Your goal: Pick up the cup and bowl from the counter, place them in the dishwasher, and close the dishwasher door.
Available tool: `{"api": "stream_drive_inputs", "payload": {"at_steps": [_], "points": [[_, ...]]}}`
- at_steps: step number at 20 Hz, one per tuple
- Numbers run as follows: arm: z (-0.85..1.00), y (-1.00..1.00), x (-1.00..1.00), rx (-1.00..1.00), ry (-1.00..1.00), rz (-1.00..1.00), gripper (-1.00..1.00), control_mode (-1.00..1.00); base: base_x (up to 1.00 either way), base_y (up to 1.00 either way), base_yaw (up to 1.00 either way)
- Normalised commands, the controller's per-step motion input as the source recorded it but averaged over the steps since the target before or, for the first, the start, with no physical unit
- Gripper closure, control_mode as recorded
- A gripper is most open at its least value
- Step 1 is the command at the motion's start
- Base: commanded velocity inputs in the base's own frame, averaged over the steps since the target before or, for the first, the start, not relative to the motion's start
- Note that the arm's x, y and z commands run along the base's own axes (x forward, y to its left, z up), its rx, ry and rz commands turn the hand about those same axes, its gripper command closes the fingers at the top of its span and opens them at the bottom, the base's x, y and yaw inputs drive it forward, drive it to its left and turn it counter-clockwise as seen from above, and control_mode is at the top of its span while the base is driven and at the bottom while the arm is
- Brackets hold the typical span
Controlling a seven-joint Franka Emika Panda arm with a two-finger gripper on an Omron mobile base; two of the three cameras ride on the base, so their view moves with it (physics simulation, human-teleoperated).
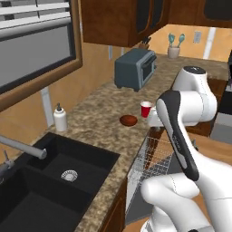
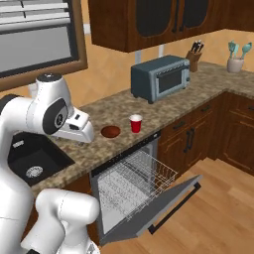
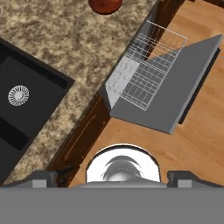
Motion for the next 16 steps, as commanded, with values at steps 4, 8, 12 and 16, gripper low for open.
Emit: {"api": "stream_drive_inputs", "payload": {"at_steps": [4,8,12,16], "points": [[0.00,0.00,0.00,0.00,0.00,0.00,-1.00,1.00,0.14,0.02,-0.34],[-0.01,0.00,0.21,0.00,0.00,-0.01,-1.00,-1.00,0.25,0.04,-0.18],[-0.09,0.00,0.69,0.04,0.00,0.04,-1.00,-1.00,0.00,0.00,0.00],[-0.20,-0.11,0.98,0.11,0.01,0.05,-1.00,-1.00,0.00,0.00,0.00]]}}
